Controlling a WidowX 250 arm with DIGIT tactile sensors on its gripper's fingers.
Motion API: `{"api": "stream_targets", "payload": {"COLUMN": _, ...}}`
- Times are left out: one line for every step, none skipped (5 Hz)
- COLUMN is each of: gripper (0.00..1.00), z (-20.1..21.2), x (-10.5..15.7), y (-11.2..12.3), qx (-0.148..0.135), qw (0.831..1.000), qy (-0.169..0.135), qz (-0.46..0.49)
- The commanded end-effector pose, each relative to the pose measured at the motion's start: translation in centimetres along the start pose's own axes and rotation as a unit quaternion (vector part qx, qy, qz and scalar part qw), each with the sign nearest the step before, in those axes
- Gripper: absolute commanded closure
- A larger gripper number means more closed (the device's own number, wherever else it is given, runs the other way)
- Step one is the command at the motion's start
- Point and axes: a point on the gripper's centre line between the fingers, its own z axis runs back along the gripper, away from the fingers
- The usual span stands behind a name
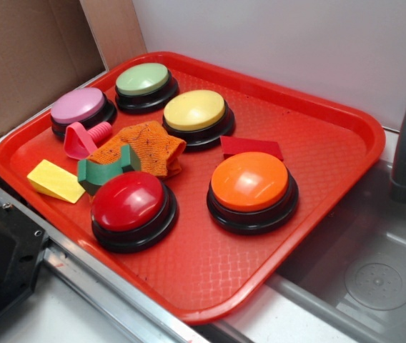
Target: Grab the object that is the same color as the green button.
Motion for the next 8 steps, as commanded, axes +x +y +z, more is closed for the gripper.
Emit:
{"api": "stream_targets", "payload": {"gripper": 0.00, "z": 0.0, "x": 0.0, "y": 0.0, "qx": 0.000, "qw": 1.000, "qy": 0.000, "qz": 0.000}}
{"api": "stream_targets", "payload": {"gripper": 0.00, "z": -0.2, "x": 0.1, "y": 0.0, "qx": -0.007, "qw": 1.000, "qy": -0.008, "qz": 0.024}}
{"api": "stream_targets", "payload": {"gripper": 0.00, "z": -1.0, "x": 0.5, "y": -0.1, "qx": -0.020, "qw": 0.998, "qy": -0.006, "qz": 0.057}}
{"api": "stream_targets", "payload": {"gripper": 0.00, "z": -2.4, "x": 1.4, "y": -0.1, "qx": -0.037, "qw": 0.991, "qy": 0.003, "qz": 0.125}}
{"api": "stream_targets", "payload": {"gripper": 0.00, "z": -4.3, "x": 2.6, "y": 0.1, "qx": -0.026, "qw": 0.979, "qy": -0.008, "qz": 0.204}}
{"api": "stream_targets", "payload": {"gripper": 0.00, "z": -6.7, "x": 3.6, "y": 0.5, "qx": -0.056, "qw": 0.958, "qy": -0.001, "qz": 0.281}}
{"api": "stream_targets", "payload": {"gripper": 0.00, "z": -8.8, "x": 4.6, "y": 0.6, "qx": -0.061, "qw": 0.940, "qy": -0.046, "qz": 0.333}}
{"api": "stream_targets", "payload": {"gripper": 0.00, "z": -11.3, "x": 5.7, "y": 0.5, "qx": -0.057, "qw": 0.929, "qy": -0.054, "qz": 0.361}}
